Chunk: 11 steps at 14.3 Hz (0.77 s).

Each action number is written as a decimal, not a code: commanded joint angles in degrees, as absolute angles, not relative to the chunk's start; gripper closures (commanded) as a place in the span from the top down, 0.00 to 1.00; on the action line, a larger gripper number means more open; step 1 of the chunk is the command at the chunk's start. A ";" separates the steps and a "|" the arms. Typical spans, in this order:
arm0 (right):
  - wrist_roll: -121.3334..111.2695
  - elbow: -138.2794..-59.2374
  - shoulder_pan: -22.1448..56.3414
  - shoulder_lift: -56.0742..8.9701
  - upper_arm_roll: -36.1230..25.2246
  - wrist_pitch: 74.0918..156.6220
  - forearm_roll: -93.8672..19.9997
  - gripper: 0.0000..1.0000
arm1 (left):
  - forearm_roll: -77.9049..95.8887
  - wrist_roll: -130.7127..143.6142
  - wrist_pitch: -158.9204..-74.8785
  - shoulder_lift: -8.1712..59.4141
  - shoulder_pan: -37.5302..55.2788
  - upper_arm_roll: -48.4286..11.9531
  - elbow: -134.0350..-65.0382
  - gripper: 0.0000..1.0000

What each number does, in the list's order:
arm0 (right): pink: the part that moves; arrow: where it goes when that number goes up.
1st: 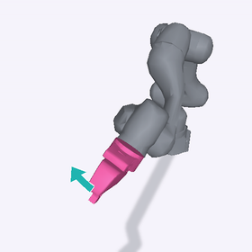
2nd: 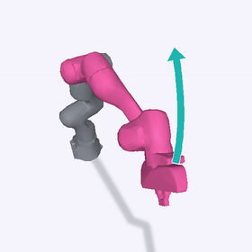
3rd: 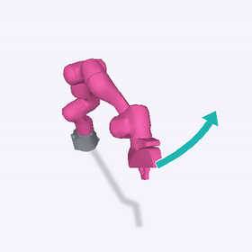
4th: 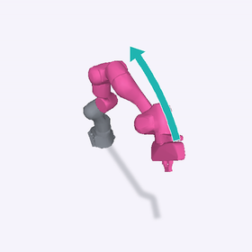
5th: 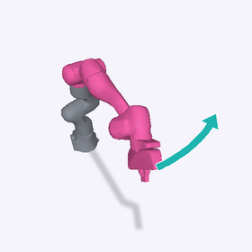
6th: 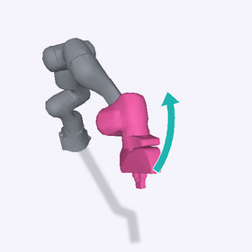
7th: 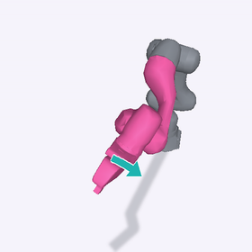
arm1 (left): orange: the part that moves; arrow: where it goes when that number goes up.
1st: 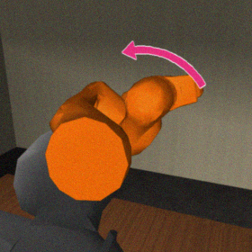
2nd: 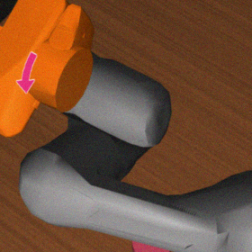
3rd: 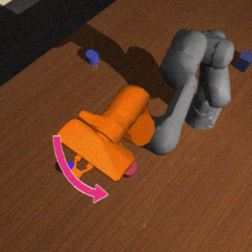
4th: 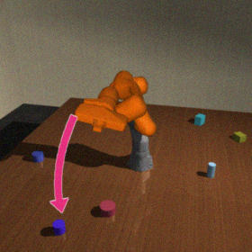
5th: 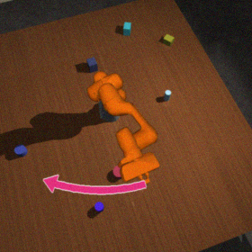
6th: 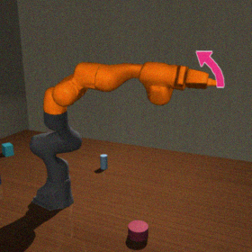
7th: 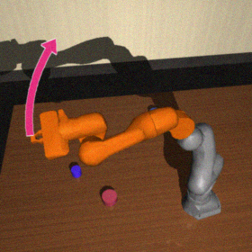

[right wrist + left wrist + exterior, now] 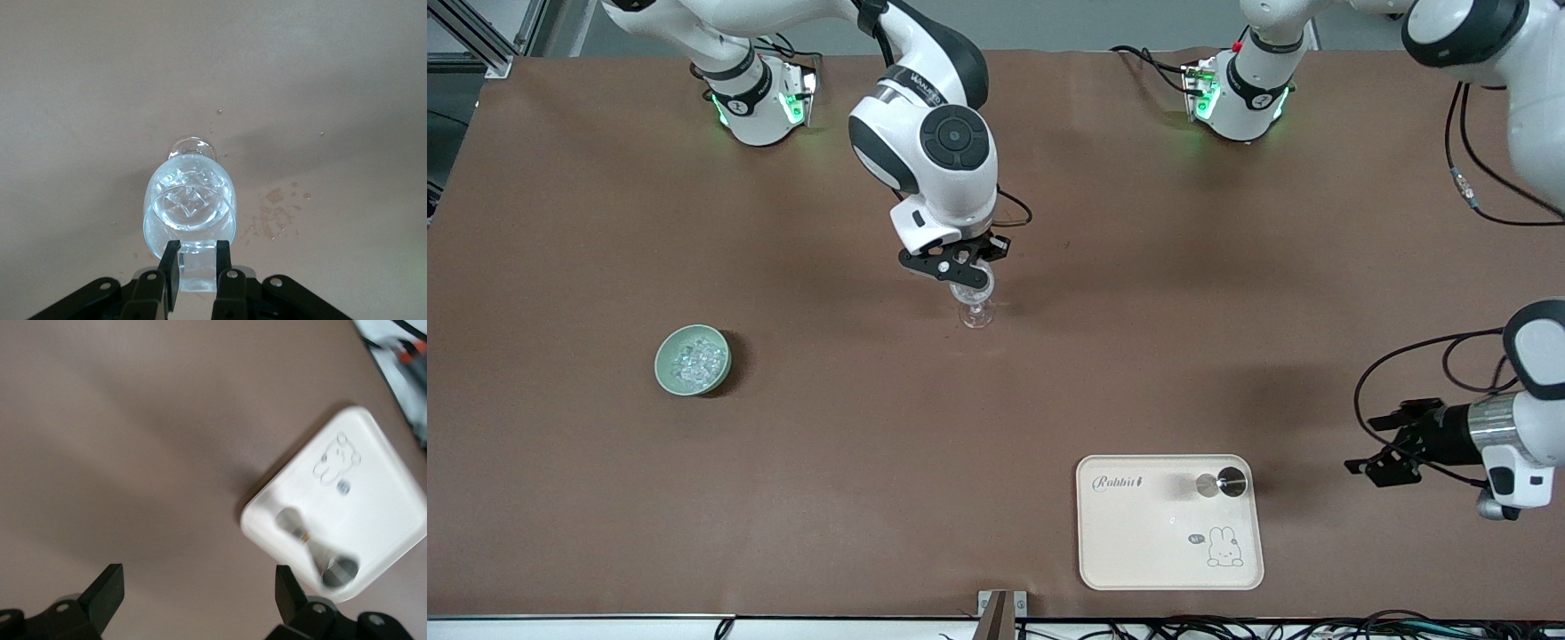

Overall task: Pour wine and add ice with both arms
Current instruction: 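Drop the ice into the glass with the right gripper while the left gripper withdraws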

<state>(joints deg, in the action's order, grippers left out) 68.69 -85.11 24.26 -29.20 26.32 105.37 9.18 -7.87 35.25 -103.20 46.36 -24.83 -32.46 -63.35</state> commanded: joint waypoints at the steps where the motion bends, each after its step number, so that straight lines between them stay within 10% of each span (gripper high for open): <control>1: 70.05 -84.82 24.17 -29.62 26.46 105.99 10.72 0.02 | -16.32 21.94 -98.89 36.50 -22.60 -32.60 -65.83 1.00; 11: 70.05 -84.64 23.82 -30.06 26.46 106.35 11.16 0.09 | -17.93 7.13 -82.89 19.69 -22.76 -38.58 -65.74 1.00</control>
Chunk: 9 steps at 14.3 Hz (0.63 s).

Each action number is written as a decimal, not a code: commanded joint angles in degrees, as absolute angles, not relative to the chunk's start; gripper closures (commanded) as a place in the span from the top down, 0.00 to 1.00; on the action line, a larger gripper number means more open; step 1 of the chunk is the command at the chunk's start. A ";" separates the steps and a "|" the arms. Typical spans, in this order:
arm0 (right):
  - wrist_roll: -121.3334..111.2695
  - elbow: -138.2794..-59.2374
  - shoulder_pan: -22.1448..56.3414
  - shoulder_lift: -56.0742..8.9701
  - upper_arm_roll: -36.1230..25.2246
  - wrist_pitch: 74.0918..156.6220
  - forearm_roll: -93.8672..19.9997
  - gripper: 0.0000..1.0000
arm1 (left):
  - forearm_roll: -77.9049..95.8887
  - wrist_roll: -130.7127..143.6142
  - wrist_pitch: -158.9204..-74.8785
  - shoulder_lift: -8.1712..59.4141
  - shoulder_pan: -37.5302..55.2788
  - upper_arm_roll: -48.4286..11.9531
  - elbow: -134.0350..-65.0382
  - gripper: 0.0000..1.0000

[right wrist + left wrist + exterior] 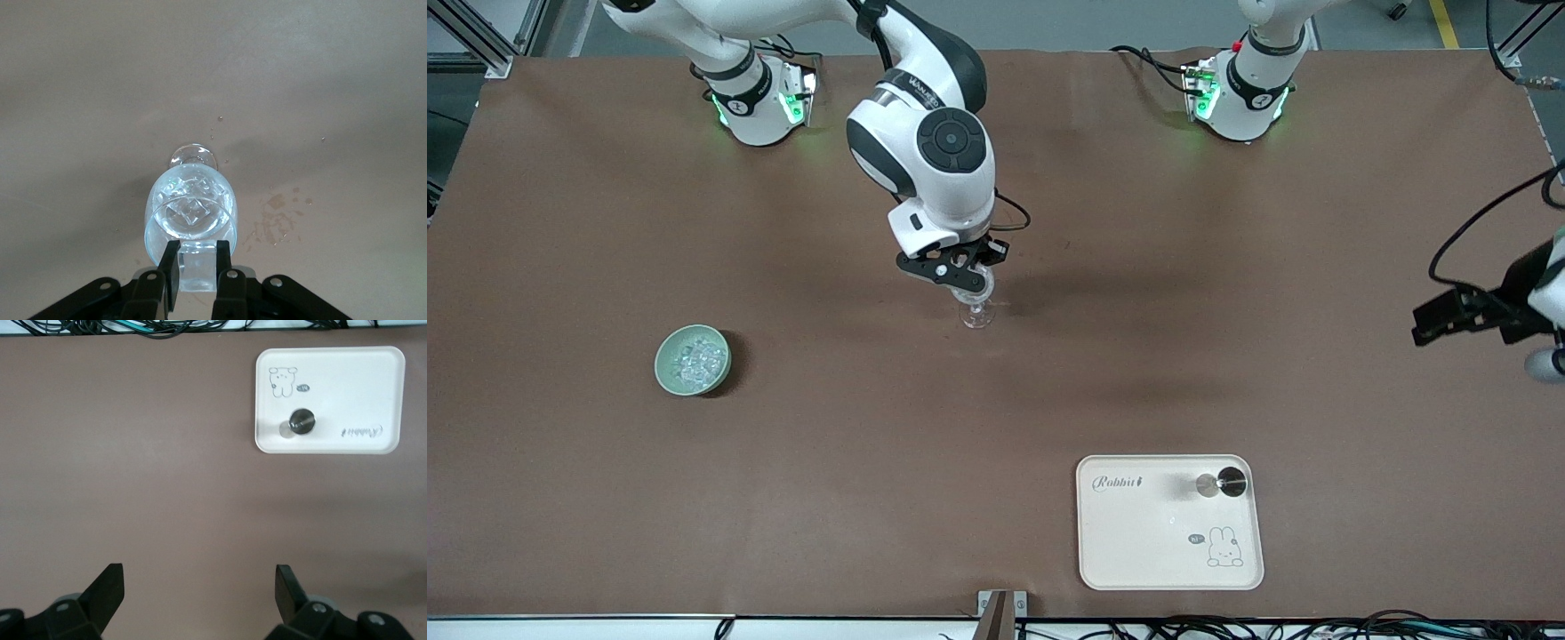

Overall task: Pour wine and add ice with both arms
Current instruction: 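Drop the ice into the glass with the right gripper while the left gripper withdraws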

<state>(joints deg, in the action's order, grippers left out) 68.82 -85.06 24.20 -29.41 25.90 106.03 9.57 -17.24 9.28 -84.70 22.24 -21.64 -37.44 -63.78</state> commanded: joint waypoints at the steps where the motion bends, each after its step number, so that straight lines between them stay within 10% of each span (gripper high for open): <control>1: 69.96 -84.64 23.73 -30.06 26.46 106.26 11.16 0.14 | -17.84 6.34 -82.62 18.99 -22.85 -38.67 -65.74 1.00; 4: 69.70 -84.46 23.56 -30.06 26.46 106.26 10.99 0.24 | -13.91 4.39 -82.62 12.77 -20.58 -34.30 -69.68 1.00; 9: 69.61 -84.20 23.55 -30.06 26.46 106.26 11.07 0.37 | 0.52 5.71 -83.05 0.46 -5.20 -9.68 -84.62 1.00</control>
<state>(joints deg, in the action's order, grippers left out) 68.82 -84.76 24.05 -29.59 25.75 106.12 9.69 -2.52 5.73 -81.31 7.17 -8.24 -15.23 -75.78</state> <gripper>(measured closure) 0.670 0.000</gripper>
